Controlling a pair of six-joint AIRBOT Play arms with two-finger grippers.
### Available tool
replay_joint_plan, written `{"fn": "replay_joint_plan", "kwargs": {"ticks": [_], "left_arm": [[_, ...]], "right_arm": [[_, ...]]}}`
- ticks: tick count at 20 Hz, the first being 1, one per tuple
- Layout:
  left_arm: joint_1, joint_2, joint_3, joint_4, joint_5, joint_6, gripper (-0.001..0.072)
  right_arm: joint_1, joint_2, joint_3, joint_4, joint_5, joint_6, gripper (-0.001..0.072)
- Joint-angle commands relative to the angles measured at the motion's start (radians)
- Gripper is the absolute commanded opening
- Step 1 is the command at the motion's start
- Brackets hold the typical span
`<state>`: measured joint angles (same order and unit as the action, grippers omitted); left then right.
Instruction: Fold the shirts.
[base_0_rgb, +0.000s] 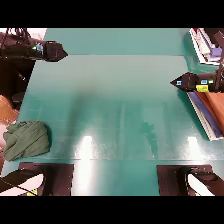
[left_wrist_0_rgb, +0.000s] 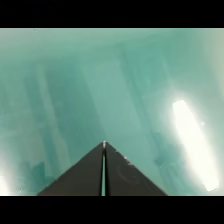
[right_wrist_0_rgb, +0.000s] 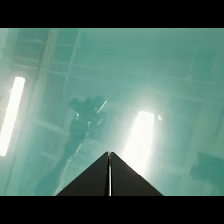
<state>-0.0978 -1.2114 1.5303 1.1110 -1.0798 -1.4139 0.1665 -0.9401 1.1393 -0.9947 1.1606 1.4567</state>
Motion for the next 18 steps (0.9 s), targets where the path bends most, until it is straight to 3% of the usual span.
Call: {"fn": "replay_joint_plan", "kwargs": {"ticks": [1,7,8,9,16,18], "left_arm": [[0.061,0.037,-0.022,0.113,-0.171,0.0,0.0025],[0.265,0.35,-0.423,0.392,-0.317,-0.002,0.0031],[0.281,0.379,-0.489,0.431,-0.336,-0.004,0.0257],[0.288,0.393,-0.554,0.467,-0.343,-0.029,0.059],[0.288,0.394,-0.879,0.592,-0.261,-0.057,0.0616],[0.288,0.394,-0.888,0.596,-0.26,-0.107,0.0615]], "right_arm": [[0.0,0.001,0.0,0.0,0.006,0.001,0.0018],[0.0,0.001,0.0,0.001,0.02,0.001,0.0018],[0.0,0.001,0.0,0.0,0.02,0.001,0.0018],[0.0,0.001,0.0,0.0,0.019,0.001,0.0018],[0.0,0.001,0.0,0.0,0.027,0.001,0.0018],[0.0,0.001,0.0,0.0,0.026,0.001,0.0018]]}}
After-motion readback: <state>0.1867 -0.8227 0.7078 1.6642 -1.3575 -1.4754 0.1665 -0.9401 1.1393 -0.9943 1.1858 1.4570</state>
